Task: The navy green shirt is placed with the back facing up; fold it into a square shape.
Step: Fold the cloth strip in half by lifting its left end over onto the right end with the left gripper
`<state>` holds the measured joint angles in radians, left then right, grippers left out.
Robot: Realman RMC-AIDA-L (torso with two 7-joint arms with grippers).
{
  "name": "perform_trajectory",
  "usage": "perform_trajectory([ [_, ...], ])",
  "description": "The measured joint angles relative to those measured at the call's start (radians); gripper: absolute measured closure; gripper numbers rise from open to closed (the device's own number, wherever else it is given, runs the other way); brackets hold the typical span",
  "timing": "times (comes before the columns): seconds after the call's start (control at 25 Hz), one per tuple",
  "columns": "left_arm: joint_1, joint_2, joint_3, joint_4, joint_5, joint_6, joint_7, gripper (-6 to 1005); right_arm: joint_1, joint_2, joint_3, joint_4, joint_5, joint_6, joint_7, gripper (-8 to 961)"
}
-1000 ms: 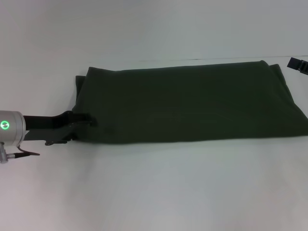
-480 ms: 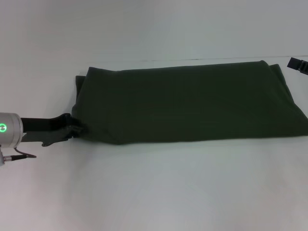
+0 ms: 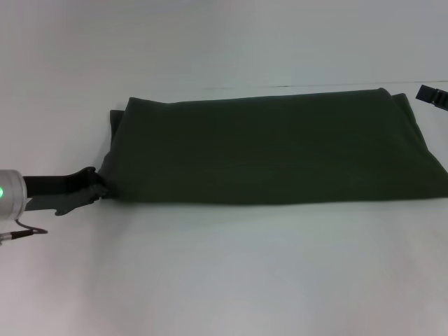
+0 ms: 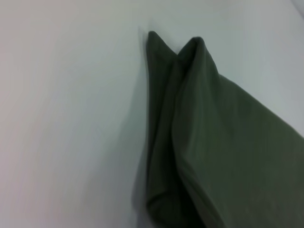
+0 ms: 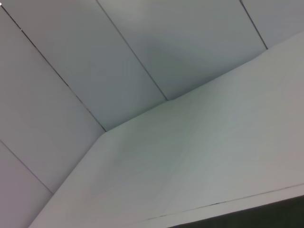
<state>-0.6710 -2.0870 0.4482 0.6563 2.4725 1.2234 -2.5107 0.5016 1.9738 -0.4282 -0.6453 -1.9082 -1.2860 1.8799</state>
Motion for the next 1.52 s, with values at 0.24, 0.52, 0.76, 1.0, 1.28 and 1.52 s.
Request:
perform_trajectory([
  [0.24, 0.061, -0.010, -0.063, 0.030, -0.059, 0.019, 0.056, 992, 0.000, 0.005, 0.000, 0.006, 0.010, 0.011, -0.005, 189],
  [0.52, 0.127, -0.012, -0.110, 0.071, -0.109, 0.047, 0.103, 984, 0.006, 0.025, 0.000, 0.012, 0.038, 0.021, -0.021, 190],
  [0.76, 0.187, -0.008, -0.196, 0.114, -0.106, 0.053, 0.141, 978, 0.032, 0.059, -0.006, 0.012, 0.039, 0.052, -0.030, 190],
  [1.0, 0.246, 0.000, -0.260, 0.176, -0.102, 0.071, 0.148, 972, 0.055, 0.070, -0.009, 0.040, 0.040, 0.078, -0.052, 190],
  [1.28, 0.302, 0.009, -0.327, 0.236, -0.088, 0.076, 0.148, 964, 0.087, 0.070, -0.010, 0.073, 0.040, 0.106, -0.073, 190],
  [1.52, 0.327, 0.013, -0.344, 0.269, -0.074, 0.083, 0.143, 958, 0.095, 0.069, -0.011, 0.074, 0.040, 0.113, -0.078, 191],
])
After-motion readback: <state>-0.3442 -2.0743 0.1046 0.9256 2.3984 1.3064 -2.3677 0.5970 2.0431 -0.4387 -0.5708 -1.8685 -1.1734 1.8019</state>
